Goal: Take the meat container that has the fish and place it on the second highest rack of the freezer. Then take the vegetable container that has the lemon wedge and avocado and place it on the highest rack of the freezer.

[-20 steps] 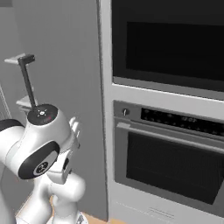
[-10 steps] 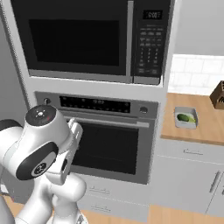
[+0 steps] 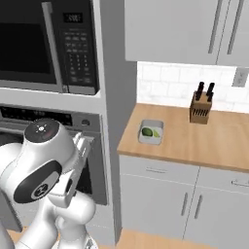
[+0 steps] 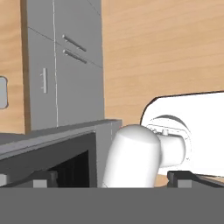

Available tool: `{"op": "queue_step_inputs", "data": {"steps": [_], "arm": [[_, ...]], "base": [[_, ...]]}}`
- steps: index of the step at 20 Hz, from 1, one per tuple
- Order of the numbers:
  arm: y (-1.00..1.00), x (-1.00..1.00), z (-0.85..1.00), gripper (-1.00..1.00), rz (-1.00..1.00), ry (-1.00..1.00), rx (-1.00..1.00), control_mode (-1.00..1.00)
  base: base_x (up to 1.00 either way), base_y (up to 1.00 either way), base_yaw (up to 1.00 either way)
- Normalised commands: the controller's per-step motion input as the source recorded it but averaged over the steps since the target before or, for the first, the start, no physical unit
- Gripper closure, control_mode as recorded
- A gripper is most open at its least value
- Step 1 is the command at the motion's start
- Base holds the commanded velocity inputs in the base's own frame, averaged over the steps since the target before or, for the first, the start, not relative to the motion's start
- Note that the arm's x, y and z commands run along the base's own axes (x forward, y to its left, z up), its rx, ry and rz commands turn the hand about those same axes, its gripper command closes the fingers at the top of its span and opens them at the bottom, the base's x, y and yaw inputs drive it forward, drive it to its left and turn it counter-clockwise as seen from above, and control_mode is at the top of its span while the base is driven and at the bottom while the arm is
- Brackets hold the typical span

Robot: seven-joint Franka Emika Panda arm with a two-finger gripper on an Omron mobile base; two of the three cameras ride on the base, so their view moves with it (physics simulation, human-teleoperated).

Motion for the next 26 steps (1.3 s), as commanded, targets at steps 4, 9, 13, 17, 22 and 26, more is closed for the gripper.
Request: {"op": "queue_step_inputs", "data": {"steps": [4,9,13,17,22,26], "arm": [[0.0,0.0,0.0,-1.0,0.0,0.0,0.0,1.0],[0.0,0.0,0.0,-1.0,0.0,0.0,0.0,1.0],[0.0,0.0,0.0,-1.0,0.0,0.0,0.0,1.0],[0.0,0.0,0.0,-1.0,0.0,0.0,0.0,1.0],[0.0,0.0,0.0,-1.0,0.0,0.0,0.0,1.0],[0.0,0.0,0.0,-1.0,0.0,0.0,0.0,1.0]], "base": [[0.39,-1.0,0.3],[0.4,-0.9,0.43],[0.56,-0.65,0.44],[0.51,-0.5,0.3],[0.19,-0.18,0.15],[0.0,0.0,0.03]]}}
